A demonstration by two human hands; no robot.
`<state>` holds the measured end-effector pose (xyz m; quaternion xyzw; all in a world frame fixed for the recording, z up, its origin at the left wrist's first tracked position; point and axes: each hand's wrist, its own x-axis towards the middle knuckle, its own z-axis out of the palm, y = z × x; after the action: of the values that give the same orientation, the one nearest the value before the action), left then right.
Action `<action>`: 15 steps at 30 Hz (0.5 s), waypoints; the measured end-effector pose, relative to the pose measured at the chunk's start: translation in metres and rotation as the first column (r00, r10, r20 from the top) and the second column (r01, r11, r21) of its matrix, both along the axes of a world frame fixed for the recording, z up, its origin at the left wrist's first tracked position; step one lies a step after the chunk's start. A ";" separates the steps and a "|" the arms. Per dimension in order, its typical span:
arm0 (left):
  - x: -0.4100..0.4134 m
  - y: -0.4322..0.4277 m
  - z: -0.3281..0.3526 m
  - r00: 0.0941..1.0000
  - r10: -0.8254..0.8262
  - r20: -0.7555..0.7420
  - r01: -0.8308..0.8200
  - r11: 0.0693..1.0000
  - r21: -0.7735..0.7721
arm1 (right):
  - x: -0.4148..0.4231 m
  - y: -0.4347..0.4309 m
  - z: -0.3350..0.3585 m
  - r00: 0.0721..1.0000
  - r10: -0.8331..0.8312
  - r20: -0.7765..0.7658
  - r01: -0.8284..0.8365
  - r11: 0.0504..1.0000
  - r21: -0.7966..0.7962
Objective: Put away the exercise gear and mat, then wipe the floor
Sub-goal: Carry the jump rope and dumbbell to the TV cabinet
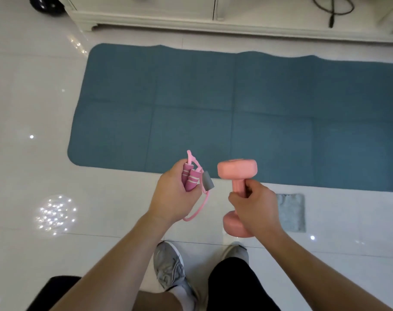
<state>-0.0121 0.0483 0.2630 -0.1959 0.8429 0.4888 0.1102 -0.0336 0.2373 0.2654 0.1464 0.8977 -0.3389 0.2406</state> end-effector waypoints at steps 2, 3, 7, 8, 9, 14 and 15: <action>-0.002 0.000 0.035 1.000 0.009 -0.012 -0.009 1.000 -0.011 | -0.001 0.002 0.035 1.000 -0.023 0.010 0.023 1.000 -0.004; -0.002 0.001 0.053 1.000 0.018 -0.020 -0.018 1.000 -0.011 | -0.002 0.003 0.053 0.999 -0.032 0.009 0.032 0.999 -0.005; -0.005 0.006 0.132 1.000 0.006 -0.026 -0.007 1.000 -0.024 | -0.002 0.011 0.132 0.999 -0.051 -0.011 0.050 0.999 -0.010; -0.006 0.007 0.152 1.000 -0.001 -0.024 0.001 1.000 -0.024 | -0.002 0.013 0.152 0.999 -0.053 -0.011 0.053 0.999 -0.013; -0.007 0.010 0.172 1.000 -0.006 -0.019 0.006 1.000 -0.019 | -0.001 0.014 0.173 0.998 -0.056 -0.011 0.055 0.998 -0.012; -0.006 0.020 0.263 0.999 -0.007 -0.047 0.007 1.000 -0.010 | 0.001 0.022 0.262 0.998 -0.051 -0.036 0.050 0.998 -0.027; -0.006 0.021 0.280 0.998 -0.007 -0.058 0.006 1.000 -0.016 | 0.002 0.022 0.279 0.998 -0.047 -0.042 0.046 0.999 -0.026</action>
<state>-0.0177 0.0693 0.5428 -0.1798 0.8504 0.4870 0.0860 -0.0319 0.2596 0.5442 0.1568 0.8946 -0.3588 0.2152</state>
